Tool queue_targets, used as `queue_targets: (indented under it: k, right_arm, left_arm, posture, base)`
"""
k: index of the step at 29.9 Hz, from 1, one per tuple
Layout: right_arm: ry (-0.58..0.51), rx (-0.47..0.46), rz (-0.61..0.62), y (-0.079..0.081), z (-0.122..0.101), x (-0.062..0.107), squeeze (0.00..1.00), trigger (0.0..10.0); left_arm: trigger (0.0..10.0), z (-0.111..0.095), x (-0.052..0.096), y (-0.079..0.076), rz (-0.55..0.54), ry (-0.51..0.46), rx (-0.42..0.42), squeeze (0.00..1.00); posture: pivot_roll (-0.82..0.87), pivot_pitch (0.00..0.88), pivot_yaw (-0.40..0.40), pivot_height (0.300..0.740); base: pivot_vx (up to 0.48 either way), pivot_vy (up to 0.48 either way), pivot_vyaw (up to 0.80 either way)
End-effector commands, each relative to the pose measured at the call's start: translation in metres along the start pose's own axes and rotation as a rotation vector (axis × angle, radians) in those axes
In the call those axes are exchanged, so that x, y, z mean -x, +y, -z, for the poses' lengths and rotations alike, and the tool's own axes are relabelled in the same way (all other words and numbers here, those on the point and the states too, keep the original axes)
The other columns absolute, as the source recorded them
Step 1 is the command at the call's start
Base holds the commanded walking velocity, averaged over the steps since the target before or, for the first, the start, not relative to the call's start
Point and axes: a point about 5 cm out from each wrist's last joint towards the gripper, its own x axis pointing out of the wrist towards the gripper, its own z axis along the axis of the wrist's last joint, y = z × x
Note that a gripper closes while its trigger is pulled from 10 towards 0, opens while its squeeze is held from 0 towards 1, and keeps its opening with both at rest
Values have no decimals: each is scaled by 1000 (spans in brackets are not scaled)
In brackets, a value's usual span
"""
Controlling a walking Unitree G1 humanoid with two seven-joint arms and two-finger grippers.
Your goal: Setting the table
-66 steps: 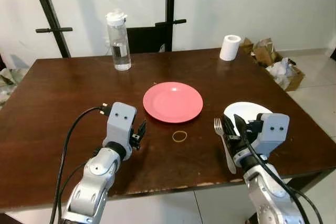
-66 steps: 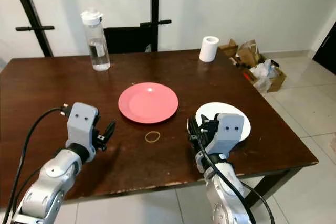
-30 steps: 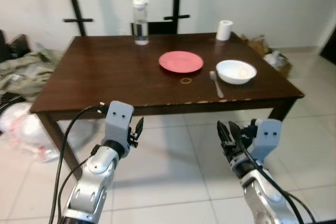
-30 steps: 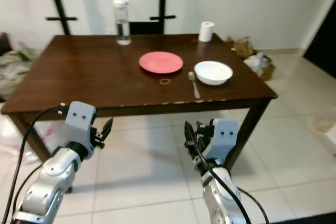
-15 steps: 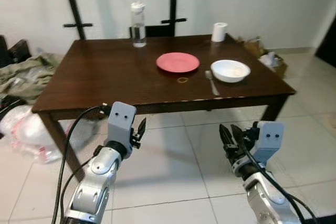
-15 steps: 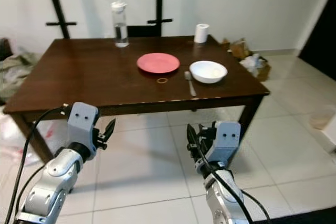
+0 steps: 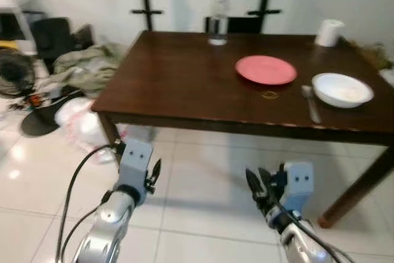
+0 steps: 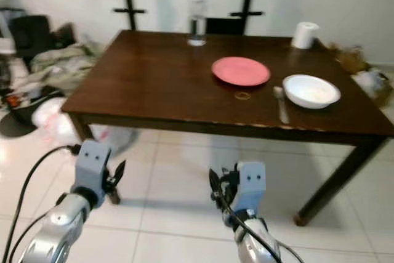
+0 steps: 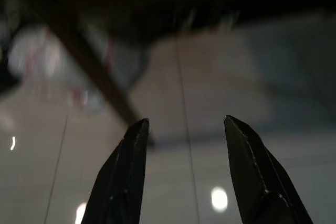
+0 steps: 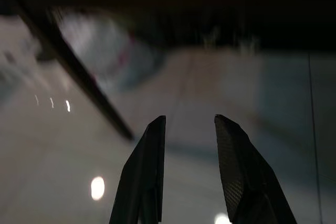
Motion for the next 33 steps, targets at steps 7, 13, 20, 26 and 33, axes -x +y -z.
queue_targets:
  k: [7, 13, 20, 26, 33]
  right_arm:
    - [268, 89, 229, -33, 61, 17, 0, 10000]
    - [442, 152, 263, -28, 97, 29, 0, 10000]
    - [436, 152, 220, -19, 104, 27, 0, 10000]
    - [426, 167, 235, -23, 103, 25, 0, 10000]
    - [401, 170, 241, -27, 100, 22, 0, 10000]
  left_arm:
    - [10000, 41, 7, -28, 215, 134, -14, 0]
    - [10000, 67, 10, -48, 310, 210, -40, 0]
    - [10000, 78, 10, -45, 281, 240, -39, 0]
    - [10000, 82, 9, -41, 248, 240, -47, 0]
    - [10000, 83, 8, -39, 209, 222, -26, 0]
  posture:
    - [51, 46, 65, 740]
    - [43, 35, 61, 740]
    - [39, 35, 59, 740]
    - [40, 35, 56, 740]
    - [37, 35, 57, 740]
  base:
    - [0, 0, 788]
    - [0, 0, 792]
    - [0, 0, 794]
    - [0, 0, 794]
    - [0, 0, 794]
